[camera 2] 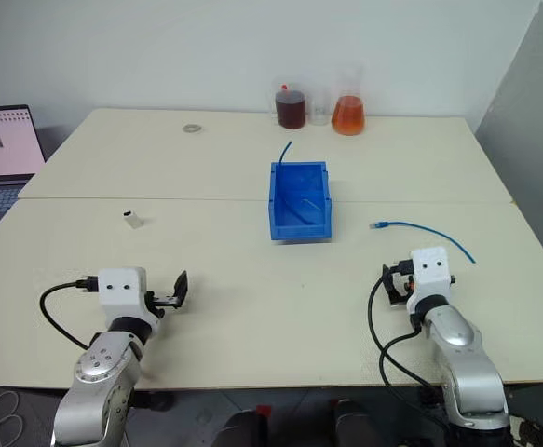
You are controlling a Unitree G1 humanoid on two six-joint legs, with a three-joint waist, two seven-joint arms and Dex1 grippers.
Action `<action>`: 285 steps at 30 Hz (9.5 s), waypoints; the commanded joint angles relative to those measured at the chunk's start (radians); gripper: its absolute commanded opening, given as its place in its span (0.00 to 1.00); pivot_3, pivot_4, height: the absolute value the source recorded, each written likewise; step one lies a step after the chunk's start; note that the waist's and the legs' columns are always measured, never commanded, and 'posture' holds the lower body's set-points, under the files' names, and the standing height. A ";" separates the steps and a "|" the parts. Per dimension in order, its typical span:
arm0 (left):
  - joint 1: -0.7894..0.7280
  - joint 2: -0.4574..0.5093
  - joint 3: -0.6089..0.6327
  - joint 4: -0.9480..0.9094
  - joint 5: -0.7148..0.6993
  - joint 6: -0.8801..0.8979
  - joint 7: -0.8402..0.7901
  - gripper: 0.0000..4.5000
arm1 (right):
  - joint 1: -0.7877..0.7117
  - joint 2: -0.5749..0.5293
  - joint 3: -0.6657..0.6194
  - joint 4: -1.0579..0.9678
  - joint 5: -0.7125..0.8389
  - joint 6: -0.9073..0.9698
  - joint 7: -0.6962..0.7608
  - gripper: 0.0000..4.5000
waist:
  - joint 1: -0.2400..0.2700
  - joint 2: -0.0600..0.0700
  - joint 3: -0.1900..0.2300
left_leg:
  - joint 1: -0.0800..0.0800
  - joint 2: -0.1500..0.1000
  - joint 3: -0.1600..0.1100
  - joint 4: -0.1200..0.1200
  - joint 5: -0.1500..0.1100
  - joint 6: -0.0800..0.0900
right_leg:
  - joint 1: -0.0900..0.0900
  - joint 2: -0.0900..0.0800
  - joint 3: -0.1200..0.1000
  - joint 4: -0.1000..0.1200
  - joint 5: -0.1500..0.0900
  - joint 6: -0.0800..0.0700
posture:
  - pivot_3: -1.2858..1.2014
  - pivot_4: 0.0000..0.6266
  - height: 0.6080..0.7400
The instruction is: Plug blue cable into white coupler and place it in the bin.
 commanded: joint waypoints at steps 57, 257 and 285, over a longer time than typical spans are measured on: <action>-0.561 0.213 -0.497 0.179 -0.140 -0.092 -0.836 1.00 | -0.795 -0.428 0.199 1.121 -0.041 -0.546 0.862 0.99 | -0.017 0.005 0.004 | -0.003 -0.001 0.004 -0.001 0.004 0.007 | 0.001 0.000 0.002 -0.012 0.009 0.001 | 0.52 0.24 1.00; -0.712 0.225 -0.091 0.031 -1.028 0.698 -0.673 0.05 | -0.728 -0.180 -0.085 0.254 1.053 0.520 0.555 1.00 | -0.001 0.004 0.005 | -0.005 0.000 0.002 0.001 0.003 0.007 | 0.001 -0.001 -0.003 -0.010 0.009 0.000 | 0.52 0.24 1.00; -0.724 0.244 -0.095 0.041 -1.036 0.681 -0.648 0.05 | -0.730 -0.195 -0.074 0.277 1.108 0.550 0.589 0.09 | 0.000 0.004 0.005 | -0.006 0.000 0.002 0.000 0.003 0.007 | 0.001 -0.001 -0.003 -0.010 0.009 0.000 | 0.52 0.24 1.00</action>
